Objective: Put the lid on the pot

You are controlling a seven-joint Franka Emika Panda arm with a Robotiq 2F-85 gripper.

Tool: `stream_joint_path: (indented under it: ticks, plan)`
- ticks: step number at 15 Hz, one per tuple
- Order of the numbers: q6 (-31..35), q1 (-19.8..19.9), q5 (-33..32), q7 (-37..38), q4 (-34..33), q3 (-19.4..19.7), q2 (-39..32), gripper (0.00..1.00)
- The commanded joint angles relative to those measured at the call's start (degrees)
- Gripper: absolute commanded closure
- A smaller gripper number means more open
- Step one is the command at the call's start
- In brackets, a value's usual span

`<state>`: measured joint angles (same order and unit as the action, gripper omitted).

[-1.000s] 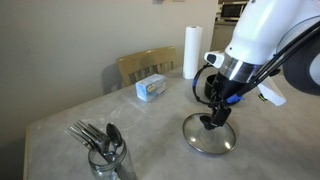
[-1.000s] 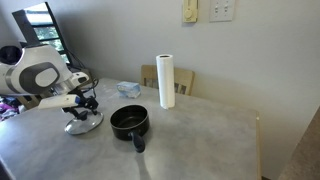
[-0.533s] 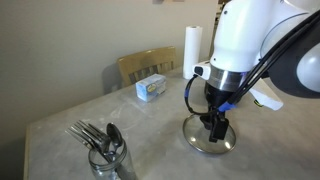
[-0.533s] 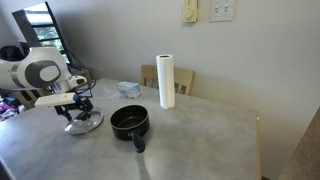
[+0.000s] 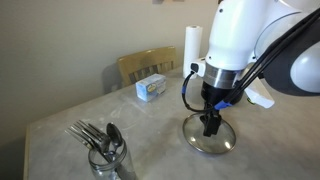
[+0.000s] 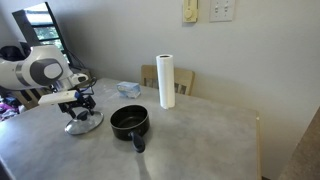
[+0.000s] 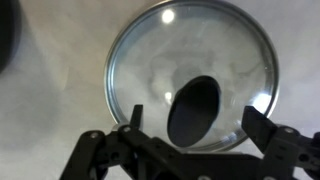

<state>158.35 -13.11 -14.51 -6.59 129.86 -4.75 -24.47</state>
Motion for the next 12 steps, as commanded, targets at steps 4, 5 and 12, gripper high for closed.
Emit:
stream_joint_path:
  ticks: [4, 5, 12]
  plan:
    - [-2.9, -3.1, -2.0, 10.7, -0.4, 3.5, 0.2, 0.00]
    - [-3.9, -2.5, -0.5, 10.9, -0.4, 2.5, 0.3, 0.00]
    - [-3.1, -1.7, 6.5, 13.2, -0.4, 1.2, 0.2, 0.06]
